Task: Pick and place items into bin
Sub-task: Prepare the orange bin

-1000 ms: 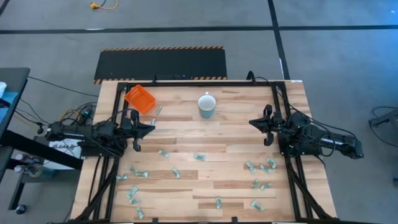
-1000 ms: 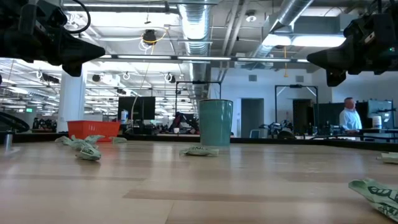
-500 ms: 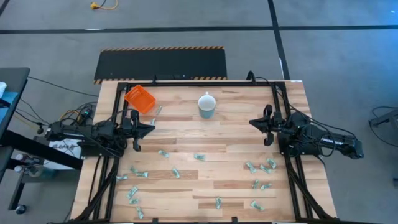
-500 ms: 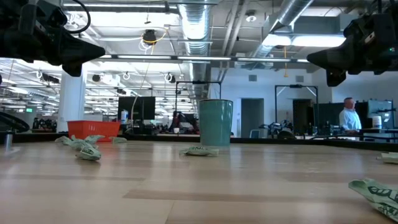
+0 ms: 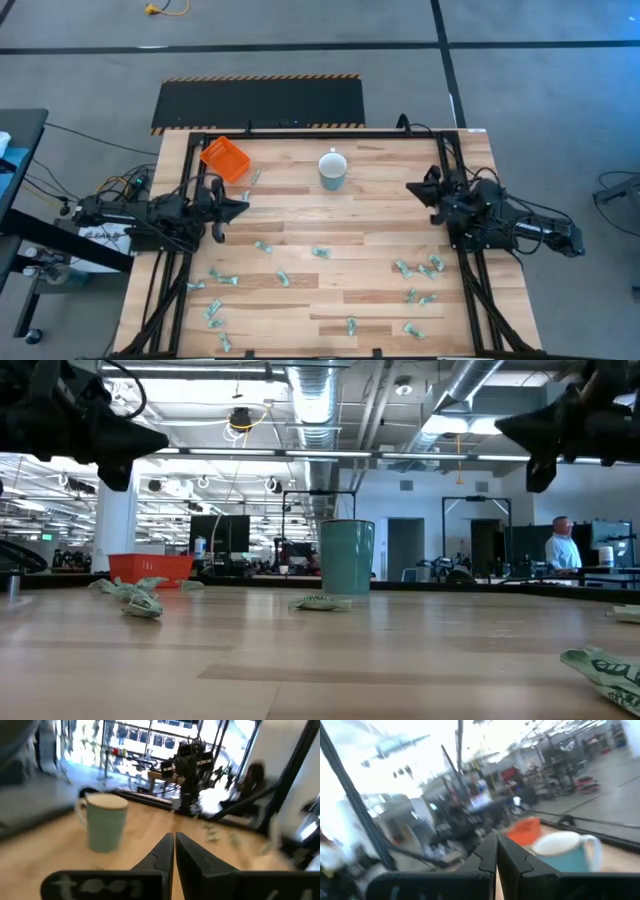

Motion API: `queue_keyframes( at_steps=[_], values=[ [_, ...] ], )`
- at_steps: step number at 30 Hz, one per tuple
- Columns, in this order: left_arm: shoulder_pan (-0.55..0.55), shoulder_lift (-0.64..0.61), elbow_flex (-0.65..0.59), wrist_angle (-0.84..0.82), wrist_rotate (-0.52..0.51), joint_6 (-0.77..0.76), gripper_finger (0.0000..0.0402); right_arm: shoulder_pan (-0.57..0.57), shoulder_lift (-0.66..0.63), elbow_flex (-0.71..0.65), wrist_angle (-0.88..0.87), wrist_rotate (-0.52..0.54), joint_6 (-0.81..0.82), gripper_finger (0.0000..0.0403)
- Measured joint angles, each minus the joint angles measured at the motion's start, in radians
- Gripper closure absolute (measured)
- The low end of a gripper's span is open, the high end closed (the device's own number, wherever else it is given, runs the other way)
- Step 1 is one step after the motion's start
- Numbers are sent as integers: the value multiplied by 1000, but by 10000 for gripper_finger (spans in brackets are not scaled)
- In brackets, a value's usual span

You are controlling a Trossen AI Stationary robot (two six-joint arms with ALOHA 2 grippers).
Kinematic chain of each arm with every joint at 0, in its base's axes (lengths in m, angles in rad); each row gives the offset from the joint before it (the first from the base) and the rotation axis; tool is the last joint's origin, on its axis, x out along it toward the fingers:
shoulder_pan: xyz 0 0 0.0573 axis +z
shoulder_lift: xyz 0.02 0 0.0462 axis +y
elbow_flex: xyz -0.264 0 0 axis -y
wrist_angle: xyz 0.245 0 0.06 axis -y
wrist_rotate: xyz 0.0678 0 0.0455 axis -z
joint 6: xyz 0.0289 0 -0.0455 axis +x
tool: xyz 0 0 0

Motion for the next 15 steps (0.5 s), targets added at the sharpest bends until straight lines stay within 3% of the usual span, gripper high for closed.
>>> queue_keyframes(
  at_steps=[3,10,13,15],
  values=[
    [0,0,0,61,-14,-113,395,0,0,0,75,-2,34,403],
    [6,0,44,297,-95,-78,395,0,0,0,123,-3,29,403],
    [30,8,165,235,-107,28,395,0,0,0,122,-3,28,403],
    [53,56,265,127,-172,61,395,0,0,0,122,-3,26,403]
  ],
)
